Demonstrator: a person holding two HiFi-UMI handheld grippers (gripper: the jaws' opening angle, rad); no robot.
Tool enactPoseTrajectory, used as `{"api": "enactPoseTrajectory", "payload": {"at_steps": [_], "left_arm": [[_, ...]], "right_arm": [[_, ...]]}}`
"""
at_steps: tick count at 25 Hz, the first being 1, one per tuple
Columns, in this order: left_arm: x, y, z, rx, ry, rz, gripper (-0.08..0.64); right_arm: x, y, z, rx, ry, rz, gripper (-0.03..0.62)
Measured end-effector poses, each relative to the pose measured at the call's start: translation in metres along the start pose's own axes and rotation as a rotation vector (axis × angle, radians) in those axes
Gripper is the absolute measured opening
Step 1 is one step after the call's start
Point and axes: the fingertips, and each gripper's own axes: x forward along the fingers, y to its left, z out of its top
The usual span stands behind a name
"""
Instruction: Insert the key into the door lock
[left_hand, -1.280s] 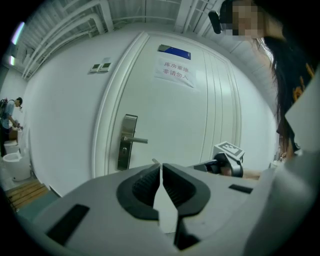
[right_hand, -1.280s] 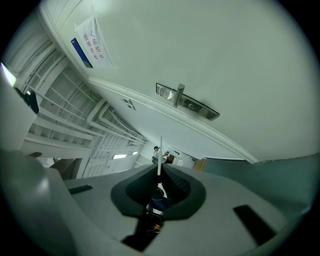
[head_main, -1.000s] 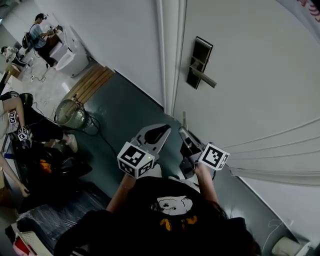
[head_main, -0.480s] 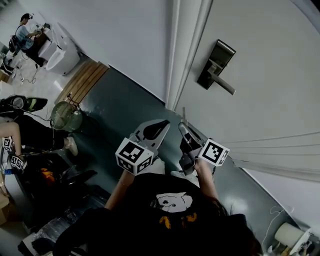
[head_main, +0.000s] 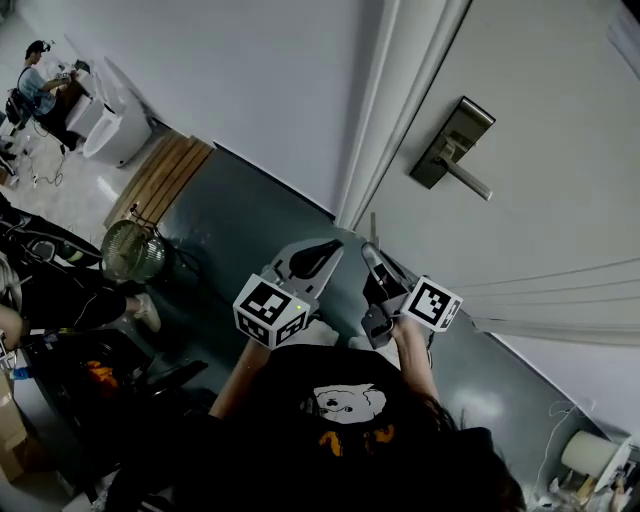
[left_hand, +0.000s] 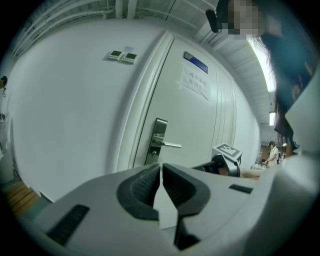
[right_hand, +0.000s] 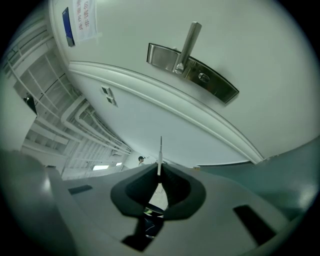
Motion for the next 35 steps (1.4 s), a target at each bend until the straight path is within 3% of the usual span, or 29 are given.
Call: {"api": "enactPoseTrajectory", "payload": {"at_steps": [6, 12, 23, 35], "left_arm": [[-0.014, 0.011, 0.0, -0.006, -0.015, -0.05, 0.02], [-0.009, -0.007, 0.002, 0.007, -0.012, -0.143, 0.02], [0.026, -0.031, -0.001, 0.046, 0.024, -0.25, 0.02], [0.081, -0.018, 0.012, 0.117, 0.022, -0.242, 0.02]], "right_arm": [[0.002, 0.009, -0.008, -0.01, -0.053, -0.03, 0.02], [-0.016, 0.009, -0.001, -0.011, -0.126, -0.068, 0.02], [-0.038, -0.005, 0.039, -0.016, -0.234, -0.083, 0.02], [-0.035, -0.058, 0.105, 0.102, -0.307, -0.069, 0.02]]}}
